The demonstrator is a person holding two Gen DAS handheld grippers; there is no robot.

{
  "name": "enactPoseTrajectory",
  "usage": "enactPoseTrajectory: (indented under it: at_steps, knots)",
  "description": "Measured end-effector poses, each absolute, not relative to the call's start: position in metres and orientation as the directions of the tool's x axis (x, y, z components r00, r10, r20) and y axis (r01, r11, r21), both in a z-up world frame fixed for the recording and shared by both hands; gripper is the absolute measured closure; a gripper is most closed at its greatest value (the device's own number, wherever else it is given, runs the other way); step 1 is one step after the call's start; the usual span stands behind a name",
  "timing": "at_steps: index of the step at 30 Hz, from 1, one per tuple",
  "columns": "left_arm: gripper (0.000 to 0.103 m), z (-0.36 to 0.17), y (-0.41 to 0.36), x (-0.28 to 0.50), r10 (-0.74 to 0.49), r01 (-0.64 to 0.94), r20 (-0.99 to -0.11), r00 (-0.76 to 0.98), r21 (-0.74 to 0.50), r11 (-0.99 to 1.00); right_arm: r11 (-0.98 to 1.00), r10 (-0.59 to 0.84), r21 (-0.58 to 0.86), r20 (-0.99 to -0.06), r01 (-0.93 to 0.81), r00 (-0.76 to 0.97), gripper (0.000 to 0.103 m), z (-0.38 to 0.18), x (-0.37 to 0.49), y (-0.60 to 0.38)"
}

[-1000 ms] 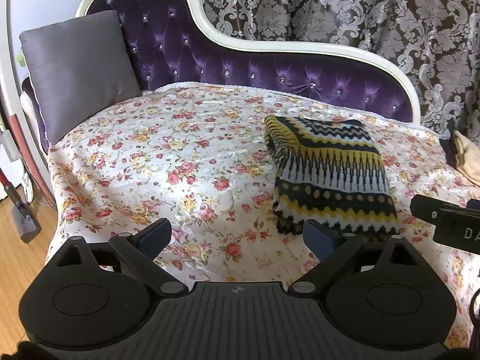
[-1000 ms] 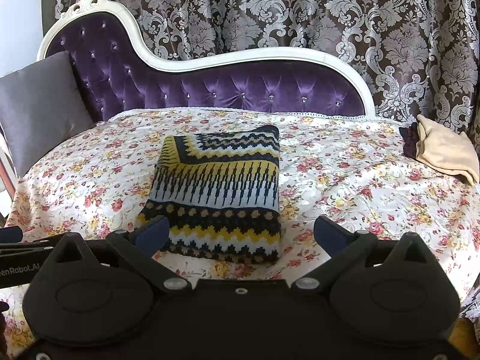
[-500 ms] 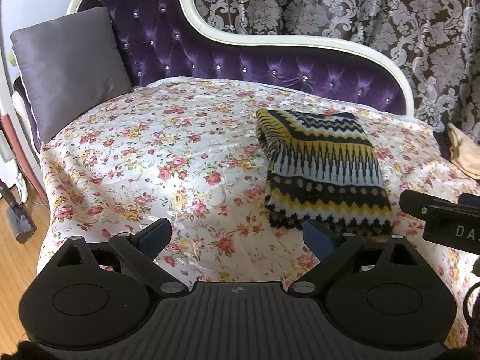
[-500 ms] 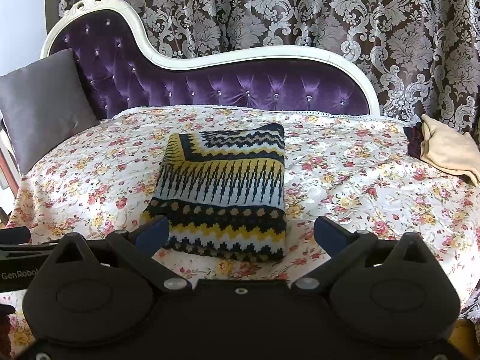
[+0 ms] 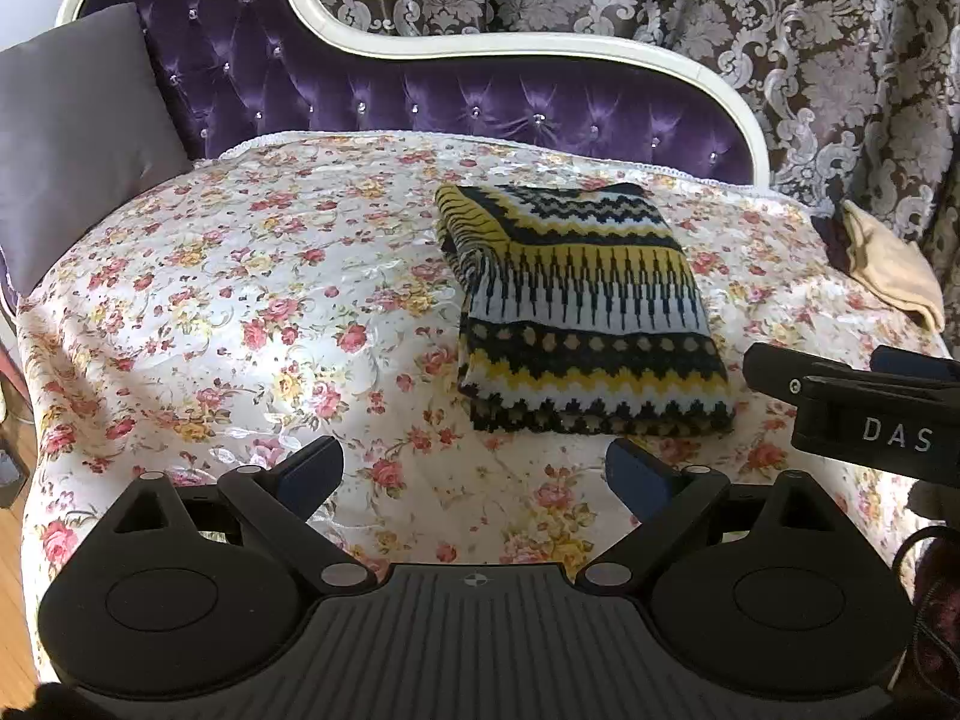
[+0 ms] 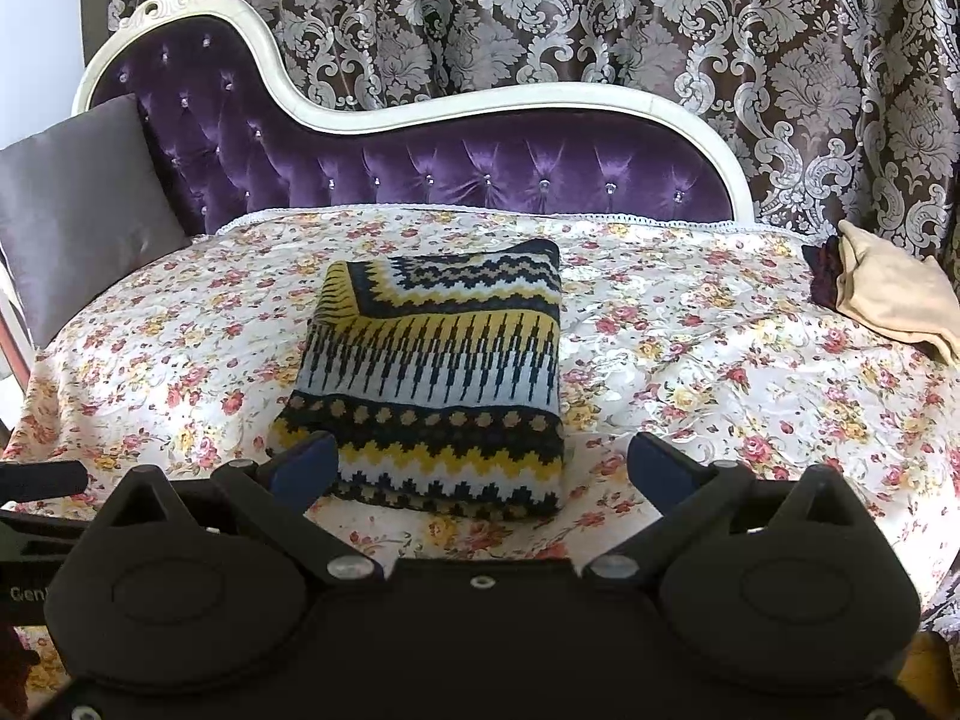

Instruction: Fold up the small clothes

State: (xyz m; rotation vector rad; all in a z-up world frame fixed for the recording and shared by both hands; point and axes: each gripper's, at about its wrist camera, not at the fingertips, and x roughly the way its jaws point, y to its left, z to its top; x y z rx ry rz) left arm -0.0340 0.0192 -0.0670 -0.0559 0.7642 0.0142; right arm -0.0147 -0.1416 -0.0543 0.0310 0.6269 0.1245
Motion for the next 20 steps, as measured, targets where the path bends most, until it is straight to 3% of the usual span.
enactPoseTrajectory:
  at_steps: [20]
  knots:
    - [0.007, -0.064, 0.018, 0.0, -0.038, -0.007, -0.726, 0.687, -0.058, 0.998, 0.994, 0.104, 0.05, -0.602, -0.093, 0.791, 0.001, -0.047, 0.011, -0.141]
